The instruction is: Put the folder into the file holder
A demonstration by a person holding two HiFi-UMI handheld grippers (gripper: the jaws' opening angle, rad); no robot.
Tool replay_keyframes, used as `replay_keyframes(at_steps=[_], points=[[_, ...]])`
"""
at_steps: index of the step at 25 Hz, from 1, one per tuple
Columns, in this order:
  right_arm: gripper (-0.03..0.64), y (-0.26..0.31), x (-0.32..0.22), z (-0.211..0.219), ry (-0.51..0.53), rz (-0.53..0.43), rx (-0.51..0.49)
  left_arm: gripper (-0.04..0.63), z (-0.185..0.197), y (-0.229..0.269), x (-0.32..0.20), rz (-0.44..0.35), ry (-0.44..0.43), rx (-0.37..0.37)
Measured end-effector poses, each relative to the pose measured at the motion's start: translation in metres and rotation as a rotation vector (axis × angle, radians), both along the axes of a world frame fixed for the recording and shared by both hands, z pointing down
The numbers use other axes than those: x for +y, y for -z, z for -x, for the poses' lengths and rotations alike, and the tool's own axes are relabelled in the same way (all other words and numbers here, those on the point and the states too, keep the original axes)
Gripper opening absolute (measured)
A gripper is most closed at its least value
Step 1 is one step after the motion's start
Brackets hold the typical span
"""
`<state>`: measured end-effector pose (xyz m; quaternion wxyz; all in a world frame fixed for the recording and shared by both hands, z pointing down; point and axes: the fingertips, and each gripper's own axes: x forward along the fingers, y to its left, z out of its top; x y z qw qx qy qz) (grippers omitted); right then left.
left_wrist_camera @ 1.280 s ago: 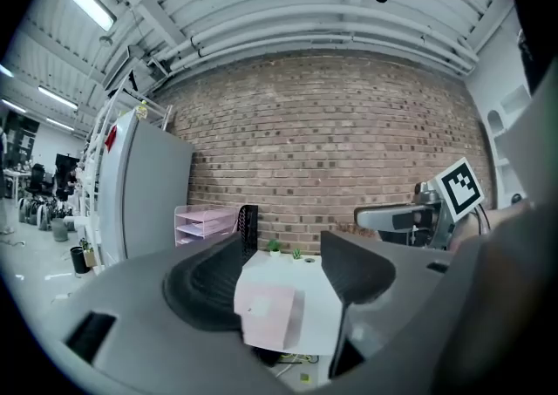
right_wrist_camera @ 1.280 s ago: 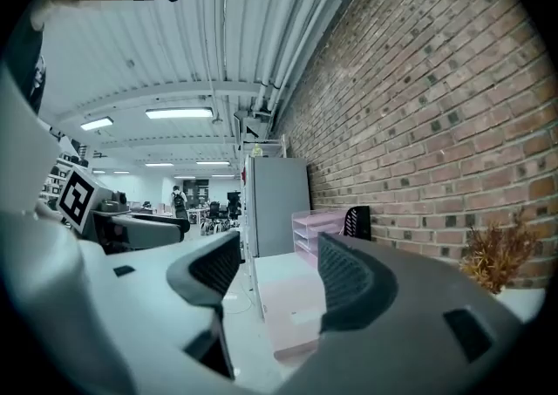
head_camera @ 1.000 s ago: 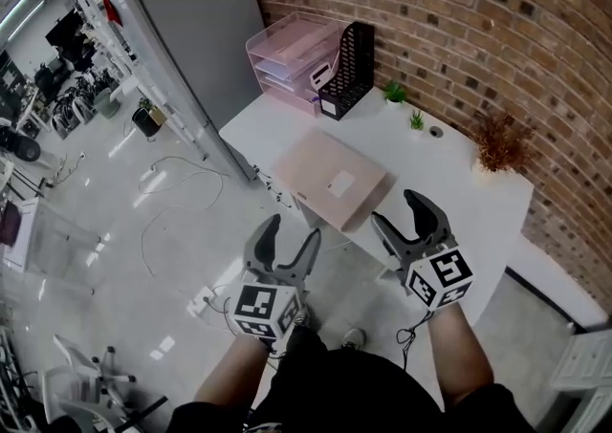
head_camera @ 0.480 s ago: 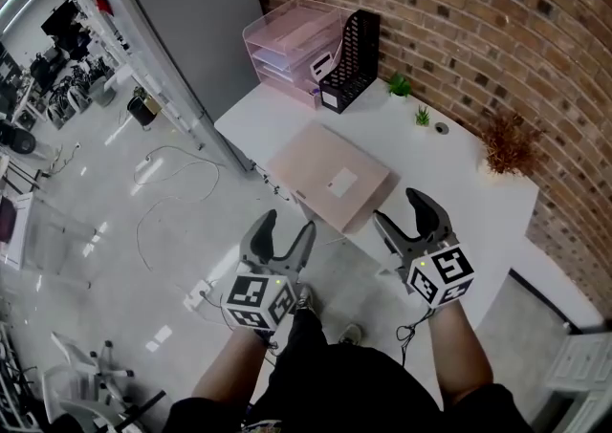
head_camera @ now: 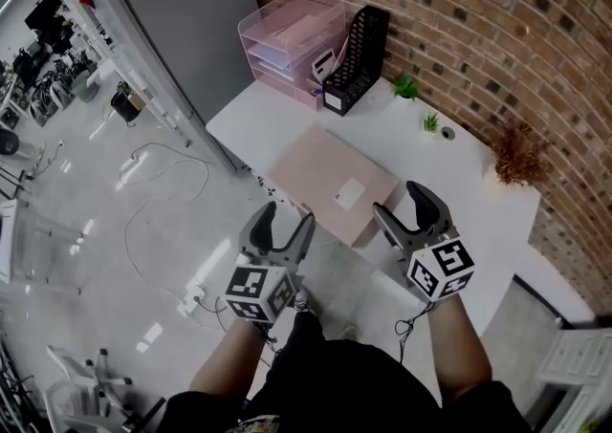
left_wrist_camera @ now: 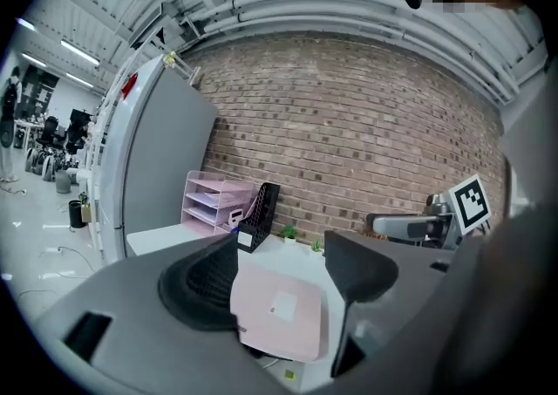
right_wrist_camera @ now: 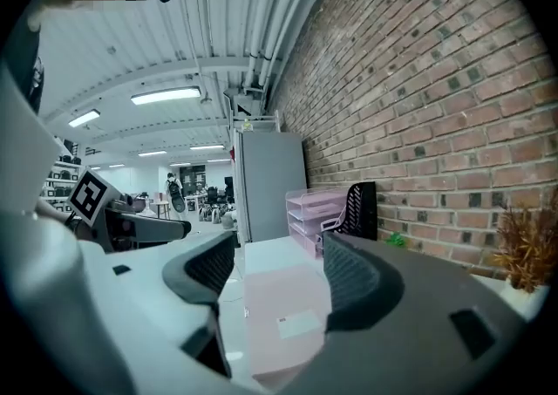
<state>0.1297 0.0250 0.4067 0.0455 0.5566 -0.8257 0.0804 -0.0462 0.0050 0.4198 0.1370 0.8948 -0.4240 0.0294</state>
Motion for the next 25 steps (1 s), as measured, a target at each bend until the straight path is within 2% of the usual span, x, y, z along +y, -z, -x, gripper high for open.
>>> replay_keyframes(at_steps=[17, 25], points=[[0.337, -0.043, -0.112, 0.048, -0.077, 0.14, 0.03, 0.298, 0.042, -0.04, -0.119, 0.104, -0.103, 0.042], [0.345, -0.071, -0.149, 0.064, -0.067, 0.221, 0.055, 0.299, 0.061, -0.065, -0.151, 0.171, -0.109, 0.057]])
